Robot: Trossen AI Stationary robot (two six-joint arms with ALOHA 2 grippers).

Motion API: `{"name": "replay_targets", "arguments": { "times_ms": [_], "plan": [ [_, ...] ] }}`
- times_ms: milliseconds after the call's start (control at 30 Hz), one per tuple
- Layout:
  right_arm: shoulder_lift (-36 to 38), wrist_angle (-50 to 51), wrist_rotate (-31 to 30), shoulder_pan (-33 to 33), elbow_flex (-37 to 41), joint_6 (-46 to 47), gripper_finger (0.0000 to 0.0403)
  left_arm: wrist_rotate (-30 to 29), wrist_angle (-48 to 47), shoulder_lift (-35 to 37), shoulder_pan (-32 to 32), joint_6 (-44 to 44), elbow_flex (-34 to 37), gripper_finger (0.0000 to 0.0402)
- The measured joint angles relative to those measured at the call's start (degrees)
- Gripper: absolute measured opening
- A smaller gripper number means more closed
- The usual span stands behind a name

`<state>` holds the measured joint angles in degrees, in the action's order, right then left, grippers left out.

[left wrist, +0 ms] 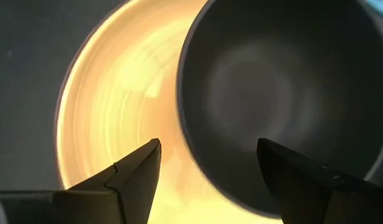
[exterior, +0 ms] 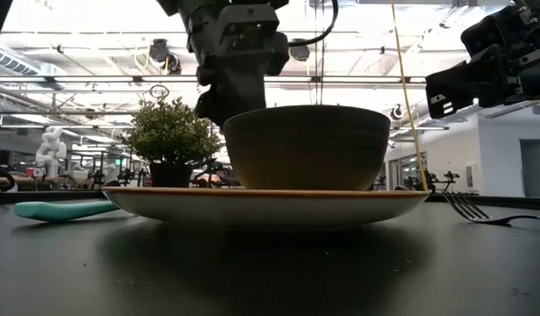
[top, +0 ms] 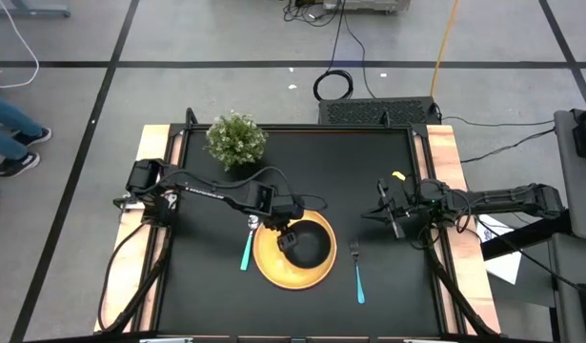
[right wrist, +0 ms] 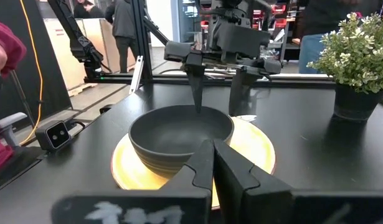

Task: Set table place
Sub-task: Put the black bowl on the yellow plate

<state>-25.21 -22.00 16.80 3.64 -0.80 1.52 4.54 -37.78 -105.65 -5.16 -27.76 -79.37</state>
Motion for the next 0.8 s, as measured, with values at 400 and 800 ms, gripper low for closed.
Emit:
{"name": "replay_targets", "arguments": {
  "times_ms": [400, 800],
  "plan": [
    [0.0, 0.0, 0.0, 0.0, 0.0, 0.85, 0.0, -0.31, 3.19, -2.86, -0.01, 0.18, 0.09, 0.0271],
    [-0.22, -0.07, -0.14, 0.0, 0.0, 0.85, 0.0, -1.88, 3.83, -3.78, -0.01, 1.87, 0.02, 0.0271]
  ]
}}
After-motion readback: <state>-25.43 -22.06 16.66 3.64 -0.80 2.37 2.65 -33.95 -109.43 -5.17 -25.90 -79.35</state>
